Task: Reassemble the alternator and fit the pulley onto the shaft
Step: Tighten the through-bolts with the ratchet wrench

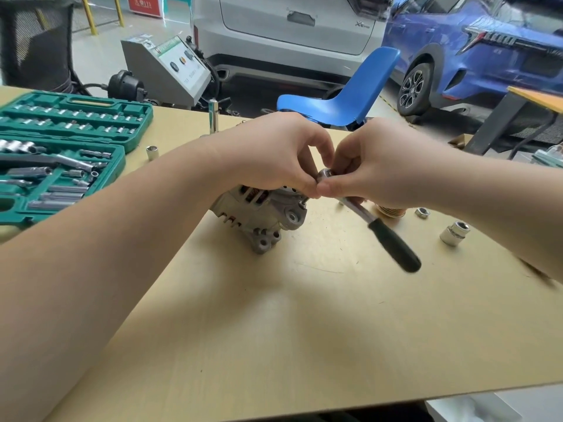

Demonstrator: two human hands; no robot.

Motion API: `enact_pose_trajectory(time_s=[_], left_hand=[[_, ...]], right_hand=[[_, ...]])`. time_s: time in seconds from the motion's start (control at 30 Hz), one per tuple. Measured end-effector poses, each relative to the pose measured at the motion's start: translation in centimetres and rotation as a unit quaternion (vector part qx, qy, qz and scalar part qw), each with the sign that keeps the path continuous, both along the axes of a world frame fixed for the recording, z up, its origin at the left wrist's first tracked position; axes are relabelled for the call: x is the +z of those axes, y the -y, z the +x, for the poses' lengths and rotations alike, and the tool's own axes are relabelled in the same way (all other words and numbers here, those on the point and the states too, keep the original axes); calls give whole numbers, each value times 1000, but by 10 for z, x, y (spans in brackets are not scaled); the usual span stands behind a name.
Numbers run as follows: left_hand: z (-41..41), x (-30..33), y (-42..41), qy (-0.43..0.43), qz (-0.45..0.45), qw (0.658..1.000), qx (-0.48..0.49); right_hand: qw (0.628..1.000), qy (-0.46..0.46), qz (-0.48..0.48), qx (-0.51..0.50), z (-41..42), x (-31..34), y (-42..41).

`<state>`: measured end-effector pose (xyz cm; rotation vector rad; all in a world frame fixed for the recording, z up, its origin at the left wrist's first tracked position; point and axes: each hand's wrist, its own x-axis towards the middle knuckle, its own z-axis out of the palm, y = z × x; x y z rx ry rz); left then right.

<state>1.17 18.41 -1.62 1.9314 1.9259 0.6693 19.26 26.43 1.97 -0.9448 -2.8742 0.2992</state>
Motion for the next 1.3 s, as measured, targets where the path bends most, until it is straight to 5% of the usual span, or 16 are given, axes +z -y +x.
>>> enact_pose_trajectory(time_s=[0.2, 0.43, 0.87, 1.17, 1.3], left_hand=[[-5, 3, -7, -27, -19, 999, -16], [-18, 16, -11, -59, -26, 997, -47], [-18, 6, -23, -54, -39, 996, -59], [-14, 9, -18, -62, -43, 996, -50], [-16, 7, -17, -50, -31, 997, -44]], right_hand=[[968, 44, 177, 170, 9, -2, -6], [997, -12, 40, 64, 7, -4, -4], [995, -60, -64, -53, 9, -10, 0], [977, 32, 120, 171, 7, 5, -9], [992, 33, 85, 90, -1, 6, -3]])
